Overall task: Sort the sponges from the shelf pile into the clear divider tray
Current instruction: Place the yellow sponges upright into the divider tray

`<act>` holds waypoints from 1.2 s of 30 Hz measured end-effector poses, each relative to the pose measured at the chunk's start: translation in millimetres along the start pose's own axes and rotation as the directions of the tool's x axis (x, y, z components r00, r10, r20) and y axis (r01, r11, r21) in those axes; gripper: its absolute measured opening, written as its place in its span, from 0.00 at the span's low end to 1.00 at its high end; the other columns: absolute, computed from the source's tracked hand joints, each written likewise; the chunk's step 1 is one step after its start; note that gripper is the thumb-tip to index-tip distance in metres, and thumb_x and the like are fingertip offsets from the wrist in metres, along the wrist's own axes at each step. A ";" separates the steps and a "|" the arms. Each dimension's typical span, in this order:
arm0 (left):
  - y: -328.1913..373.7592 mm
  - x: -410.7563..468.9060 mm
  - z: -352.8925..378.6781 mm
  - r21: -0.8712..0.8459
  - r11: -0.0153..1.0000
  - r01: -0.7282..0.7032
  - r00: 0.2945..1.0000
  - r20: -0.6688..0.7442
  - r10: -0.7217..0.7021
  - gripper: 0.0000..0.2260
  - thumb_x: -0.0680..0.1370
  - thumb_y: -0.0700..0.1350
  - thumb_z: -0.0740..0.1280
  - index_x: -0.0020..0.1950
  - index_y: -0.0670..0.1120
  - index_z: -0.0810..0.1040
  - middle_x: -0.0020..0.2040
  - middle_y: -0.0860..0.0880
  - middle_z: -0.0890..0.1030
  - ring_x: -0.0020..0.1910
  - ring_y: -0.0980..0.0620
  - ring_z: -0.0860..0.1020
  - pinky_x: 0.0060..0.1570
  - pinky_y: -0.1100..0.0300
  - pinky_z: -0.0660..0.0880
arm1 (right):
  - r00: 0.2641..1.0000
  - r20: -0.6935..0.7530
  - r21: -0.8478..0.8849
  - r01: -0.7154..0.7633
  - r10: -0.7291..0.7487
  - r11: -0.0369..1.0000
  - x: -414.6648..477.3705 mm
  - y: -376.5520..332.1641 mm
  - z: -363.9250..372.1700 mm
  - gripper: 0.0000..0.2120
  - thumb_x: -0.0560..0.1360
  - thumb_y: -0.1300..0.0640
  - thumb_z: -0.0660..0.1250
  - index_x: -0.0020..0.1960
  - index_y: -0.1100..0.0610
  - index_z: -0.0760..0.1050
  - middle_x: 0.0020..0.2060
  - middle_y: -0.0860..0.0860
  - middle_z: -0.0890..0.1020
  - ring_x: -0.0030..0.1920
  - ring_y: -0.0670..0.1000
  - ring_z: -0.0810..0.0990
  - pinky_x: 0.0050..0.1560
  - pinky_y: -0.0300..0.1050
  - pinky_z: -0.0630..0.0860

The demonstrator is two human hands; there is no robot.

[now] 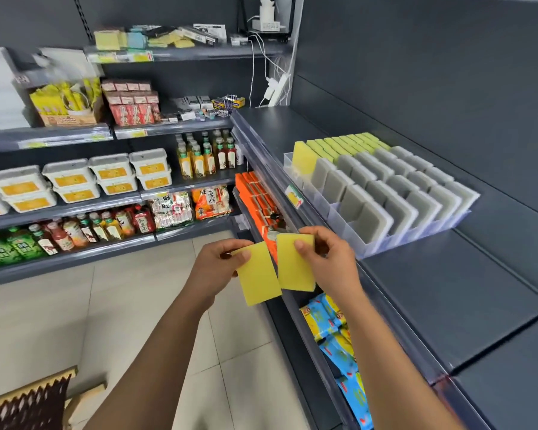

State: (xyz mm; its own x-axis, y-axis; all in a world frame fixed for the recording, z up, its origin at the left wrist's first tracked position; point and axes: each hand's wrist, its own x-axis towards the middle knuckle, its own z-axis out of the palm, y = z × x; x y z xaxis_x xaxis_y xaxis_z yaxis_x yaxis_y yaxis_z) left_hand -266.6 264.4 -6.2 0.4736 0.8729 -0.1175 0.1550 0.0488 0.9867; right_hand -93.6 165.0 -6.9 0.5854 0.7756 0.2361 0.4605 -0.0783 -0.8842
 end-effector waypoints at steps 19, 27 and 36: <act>22.8 222.5 -94.8 0.086 0.990 -0.113 0.964 0.249 0.088 0.09 0.76 0.38 0.67 0.48 0.53 0.80 0.49 0.53 0.80 0.51 0.50 0.77 0.54 0.50 0.76 | 0.970 -0.210 -0.036 -0.130 0.120 0.991 161.6 -27.5 125.2 0.07 0.73 0.54 0.71 0.50 0.47 0.78 0.31 0.42 0.73 0.34 0.44 0.71 0.40 0.46 0.72; 37.6 312.8 -67.6 0.109 0.975 -0.195 0.921 0.362 0.144 0.09 0.76 0.39 0.67 0.50 0.53 0.81 0.50 0.53 0.81 0.51 0.52 0.78 0.51 0.54 0.76 | 0.928 -0.358 -0.123 -0.154 0.101 0.981 228.9 -7.1 113.8 0.11 0.70 0.54 0.74 0.52 0.50 0.79 0.31 0.45 0.72 0.33 0.44 0.70 0.35 0.36 0.70; 66.5 399.6 -7.8 0.104 0.955 -0.277 0.854 0.482 0.196 0.10 0.76 0.38 0.67 0.48 0.54 0.81 0.47 0.55 0.82 0.48 0.56 0.79 0.54 0.55 0.76 | 0.869 -0.479 -0.254 -0.276 0.127 0.927 292.7 14.4 80.0 0.11 0.70 0.55 0.73 0.50 0.50 0.76 0.29 0.45 0.71 0.29 0.44 0.69 0.29 0.34 0.65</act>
State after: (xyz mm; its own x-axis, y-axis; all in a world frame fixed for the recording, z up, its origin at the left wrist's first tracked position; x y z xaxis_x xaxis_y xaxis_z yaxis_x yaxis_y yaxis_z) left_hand -73.8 620.3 13.3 0.8525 0.5214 0.0385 0.1070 -0.2461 0.9633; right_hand 30.9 441.0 17.2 0.8866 0.3638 0.2855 0.4348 -0.4456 -0.7825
